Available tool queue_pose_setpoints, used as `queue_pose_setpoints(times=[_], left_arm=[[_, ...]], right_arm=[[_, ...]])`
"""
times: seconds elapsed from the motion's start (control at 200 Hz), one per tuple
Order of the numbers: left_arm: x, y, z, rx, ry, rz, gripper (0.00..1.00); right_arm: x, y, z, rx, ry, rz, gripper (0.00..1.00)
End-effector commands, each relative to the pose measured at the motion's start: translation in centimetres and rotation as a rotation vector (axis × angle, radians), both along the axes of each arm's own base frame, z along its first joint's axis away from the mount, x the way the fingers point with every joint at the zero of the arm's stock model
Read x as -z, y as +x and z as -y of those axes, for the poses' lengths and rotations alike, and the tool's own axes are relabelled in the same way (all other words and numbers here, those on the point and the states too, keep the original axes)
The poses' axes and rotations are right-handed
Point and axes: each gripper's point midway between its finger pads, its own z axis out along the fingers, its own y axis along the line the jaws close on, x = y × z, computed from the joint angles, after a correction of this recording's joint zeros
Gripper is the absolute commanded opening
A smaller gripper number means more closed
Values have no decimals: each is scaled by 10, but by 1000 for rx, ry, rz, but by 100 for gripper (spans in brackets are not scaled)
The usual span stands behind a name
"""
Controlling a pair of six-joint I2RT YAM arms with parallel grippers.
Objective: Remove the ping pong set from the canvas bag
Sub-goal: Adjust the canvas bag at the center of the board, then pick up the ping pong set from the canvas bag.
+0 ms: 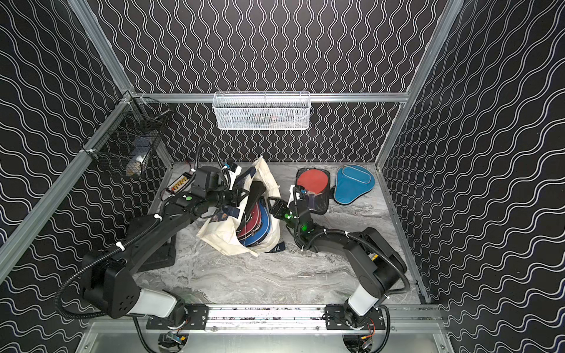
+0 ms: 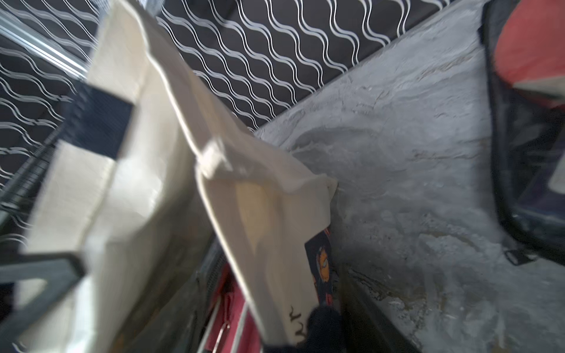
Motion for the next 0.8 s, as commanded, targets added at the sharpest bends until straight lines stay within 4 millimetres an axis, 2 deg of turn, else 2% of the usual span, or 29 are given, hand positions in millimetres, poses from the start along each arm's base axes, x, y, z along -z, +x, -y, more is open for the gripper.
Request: queue_pose_setpoints(times=[0.0,0.18,0.31,0.4,0.52,0.655,0.796], left_arm=[[-6,4,3,23,8,56,0],[-1,3,3,26,12,43,0],[-3,2,3,28,5,50,0],[-3,1,3,29,6,51,0],[-2,0,2,24,14,52,0],[-3,-1,1,22,11,56,0],[-3,-2,1,19,7,56,0]], right_arm=[[-13,1,19,40,47,-16,72],[-36,-3,55,98,41,-48,75],[-58,-15,62,95,33,-47,77],[-66,-27,52,46,46,-82,76],[-67,-46,21,-30,57,-108,75],[-51,-57,-9,-102,102,-194,72],[-35,-57,-28,-136,111,-254,69]])
